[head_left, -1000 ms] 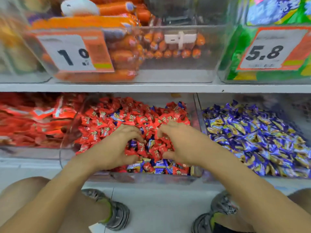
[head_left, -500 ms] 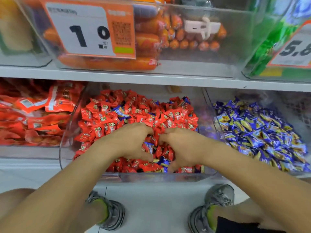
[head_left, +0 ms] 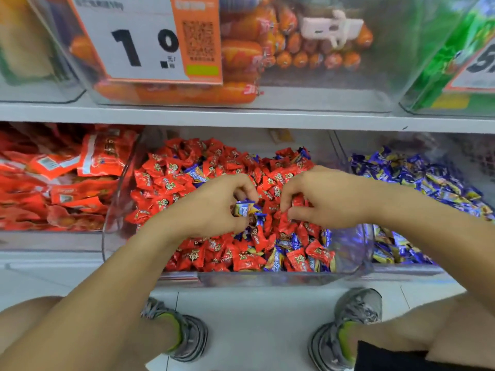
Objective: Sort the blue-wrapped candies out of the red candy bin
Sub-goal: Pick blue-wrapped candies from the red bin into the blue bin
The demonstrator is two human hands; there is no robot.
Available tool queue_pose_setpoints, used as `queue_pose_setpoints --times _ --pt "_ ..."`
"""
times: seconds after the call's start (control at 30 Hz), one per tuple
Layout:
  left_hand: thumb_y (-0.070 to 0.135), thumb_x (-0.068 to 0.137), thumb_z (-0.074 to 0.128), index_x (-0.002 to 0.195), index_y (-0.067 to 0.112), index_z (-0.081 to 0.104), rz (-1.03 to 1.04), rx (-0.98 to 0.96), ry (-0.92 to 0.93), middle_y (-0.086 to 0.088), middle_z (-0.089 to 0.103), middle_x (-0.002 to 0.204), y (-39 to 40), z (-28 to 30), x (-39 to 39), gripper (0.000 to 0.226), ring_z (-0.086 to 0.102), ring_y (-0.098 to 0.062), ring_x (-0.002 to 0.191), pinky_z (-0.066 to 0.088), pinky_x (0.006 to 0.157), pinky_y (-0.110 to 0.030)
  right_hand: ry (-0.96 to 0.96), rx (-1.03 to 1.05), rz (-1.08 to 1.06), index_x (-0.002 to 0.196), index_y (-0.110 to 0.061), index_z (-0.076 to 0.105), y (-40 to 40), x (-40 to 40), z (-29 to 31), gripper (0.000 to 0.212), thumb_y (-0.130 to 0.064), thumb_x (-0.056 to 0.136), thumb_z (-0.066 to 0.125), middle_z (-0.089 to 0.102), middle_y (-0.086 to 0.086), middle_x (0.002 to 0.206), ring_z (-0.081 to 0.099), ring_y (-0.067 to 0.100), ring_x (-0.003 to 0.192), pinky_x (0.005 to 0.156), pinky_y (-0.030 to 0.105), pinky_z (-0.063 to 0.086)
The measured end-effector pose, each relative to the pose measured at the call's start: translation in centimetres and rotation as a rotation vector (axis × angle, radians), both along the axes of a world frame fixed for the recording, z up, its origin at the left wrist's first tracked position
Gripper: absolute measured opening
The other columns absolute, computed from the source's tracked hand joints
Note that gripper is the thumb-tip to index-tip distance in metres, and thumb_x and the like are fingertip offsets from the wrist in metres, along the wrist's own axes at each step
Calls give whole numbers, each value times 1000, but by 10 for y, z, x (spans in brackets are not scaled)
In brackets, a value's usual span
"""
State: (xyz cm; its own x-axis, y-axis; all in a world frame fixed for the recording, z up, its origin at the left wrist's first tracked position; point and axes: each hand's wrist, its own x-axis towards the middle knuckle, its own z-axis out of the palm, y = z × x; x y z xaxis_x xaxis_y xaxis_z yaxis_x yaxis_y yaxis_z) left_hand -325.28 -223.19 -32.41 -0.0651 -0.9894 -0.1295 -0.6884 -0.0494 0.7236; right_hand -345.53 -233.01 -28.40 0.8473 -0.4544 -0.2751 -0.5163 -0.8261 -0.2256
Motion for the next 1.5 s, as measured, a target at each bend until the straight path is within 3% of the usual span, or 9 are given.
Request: queue_pose_setpoints --times 0.17,0.37,0.5,0.8,0.93,1.03,1.17,1.33,1.5 --pt "29 72 85 104 36 67 21 -18 12 24 63 105 1 9 1 37 55 13 99 42 75 -3 17 -39 15 104 -32 64 3 1 -6 37 -48 75 78 62 -14 101 56 11 97 90 37 47" --pt "27 68 87 89 20 75 54 -85 150 10 75 82 1 18 0 24 69 -3 77 52 71 -17 63 -200 138 115 -29 52 20 10 -26 71 -69 61 77 41 -11 102 43 17 108 86 36 34" --pt "26 77 79 88 16 76 72 -163 136 5 75 79 5 22 5 16 69 -7 72 48 63 -11 35 -196 200 95 -30 54 28 14 -41 58 -75 62 71 45 -10 94 46 17 100 79 34 31" --pt "17 93 64 102 21 66 31 -168 230 3 68 88 15 20 9 10 67 -15 78 53 75 -26 121 -131 199 111 -32 65 1 17 -37 32 -41 82 75 46 -7 107 47 18 113 88 35 36" --pt "13 93 60 88 11 61 6 -59 321 -1 53 75 13 19 -4 5 47 -12 68 40 68 -31 35 3 101 105 -31 65 -19 13 -14 27 -34 82 78 48 -9 102 54 9 95 88 36 45" --pt "31 81 57 75 6 53 -37 16 358 -4 45 69 11 19 -14 25 39 -20 64 33 64 -38 -10 101 41 106 -32 63 -26 11 1 34 -29 78 82 50 -19 95 62 1 74 78 33 54" --pt "47 98 47 72 11 57 -55 90 182 -1 59 57 6 12 -28 46 59 -19 49 45 49 -27 -55 197 -71 127 -34 49 -30 6 11 78 -21 63 93 57 -19 95 64 -1 63 60 12 49" --pt "23 99 55 103 27 67 -200 154 76 29 63 64 -3 2 -42 14 56 3 49 38 48 -9 32 152 28 97 -31 68 -33 -2 24 35 -23 70 88 66 -21 79 62 -2 74 66 13 47" --pt "24 94 57 98 26 75 -249 136 -69 14 67 78 -19 -11 -66 18 57 1 60 51 64 -25 370 134 263 100 -34 74 -21 -4 18 37 -6 81 59 70 -18 88 62 -1 82 79 23 51"
